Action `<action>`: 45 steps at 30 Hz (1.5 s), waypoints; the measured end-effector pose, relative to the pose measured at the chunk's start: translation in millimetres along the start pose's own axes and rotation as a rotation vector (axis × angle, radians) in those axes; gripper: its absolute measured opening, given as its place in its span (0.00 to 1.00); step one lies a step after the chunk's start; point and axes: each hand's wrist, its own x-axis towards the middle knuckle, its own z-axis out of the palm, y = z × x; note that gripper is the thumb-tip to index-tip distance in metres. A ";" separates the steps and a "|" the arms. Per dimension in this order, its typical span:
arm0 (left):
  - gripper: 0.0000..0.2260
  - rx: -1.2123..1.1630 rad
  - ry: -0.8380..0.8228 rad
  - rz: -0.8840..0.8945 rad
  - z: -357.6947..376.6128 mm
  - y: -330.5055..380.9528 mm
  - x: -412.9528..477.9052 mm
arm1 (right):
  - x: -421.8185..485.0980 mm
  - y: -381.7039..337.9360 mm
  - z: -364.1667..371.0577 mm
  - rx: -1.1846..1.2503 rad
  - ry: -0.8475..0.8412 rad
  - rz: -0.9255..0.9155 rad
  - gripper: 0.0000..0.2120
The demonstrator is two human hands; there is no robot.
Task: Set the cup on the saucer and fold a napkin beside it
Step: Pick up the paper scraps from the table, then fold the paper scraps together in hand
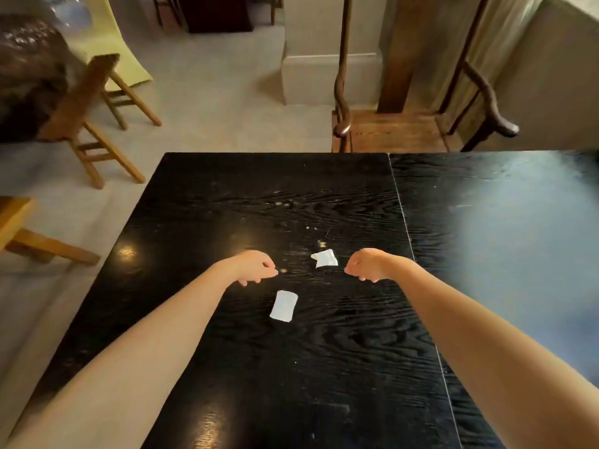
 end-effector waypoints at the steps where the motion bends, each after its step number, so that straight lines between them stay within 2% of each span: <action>1: 0.17 -0.004 0.003 0.004 6.7 -5.0 5.6 | 5.3 -4.2 6.7 0.011 0.043 -0.010 0.16; 3: 0.17 -0.027 0.044 0.009 24.7 -13.2 18.5 | 19.2 -9.5 18.1 0.050 0.097 -0.012 0.16; 6: 0.19 -0.066 0.129 -0.046 59.3 -22.8 38.2 | 42.1 -11.7 36.4 -0.032 0.168 -0.059 0.18; 11: 0.19 -0.111 0.256 -0.119 104.7 -23.0 56.3 | 75.7 -13.3 58.6 -0.165 0.410 -0.142 0.19; 15: 0.18 -0.137 0.387 -0.146 120.6 -19.4 60.3 | 98.1 -16.1 65.2 -0.202 0.451 -0.166 0.20; 19: 0.18 -0.211 0.425 -0.165 122.0 -17.5 60.7 | 110.8 -13.8 69.9 -0.254 0.495 -0.163 0.22; 24: 0.11 -0.254 0.382 -0.128 121.9 -22.2 64.3 | 111.9 -6.1 68.7 -0.099 0.543 -0.064 0.18; 27: 0.09 -0.418 0.376 -0.128 121.3 -23.9 66.5 | 107.7 -0.4 65.8 0.000 0.517 -0.033 0.12; 29: 0.10 -0.638 0.361 -0.163 118.2 -24.0 66.3 | 100.2 2.3 63.8 0.223 0.470 -0.049 0.06; 32: 0.07 -0.970 0.293 -0.186 111.3 -21.4 64.7 | 82.8 3.1 63.5 0.571 0.371 -0.059 0.07; 36: 0.10 -1.101 0.177 -0.162 103.5 -8.3 60.4 | 53.8 2.9 65.3 0.852 0.207 -0.132 0.03; 39: 0.11 -1.119 0.110 -0.119 101.2 3.6 57.1 | 33.1 2.6 69.8 0.916 0.147 -0.167 0.03; 42: 0.11 -1.125 0.041 -0.056 101.4 16.6 54.8 | 16.9 3.3 78.5 0.918 0.197 -0.133 0.01; 45: 0.11 -1.086 0.007 -0.007 101.9 30.1 54.5 | 4.1 12.0 81.5 0.725 0.281 -0.160 0.04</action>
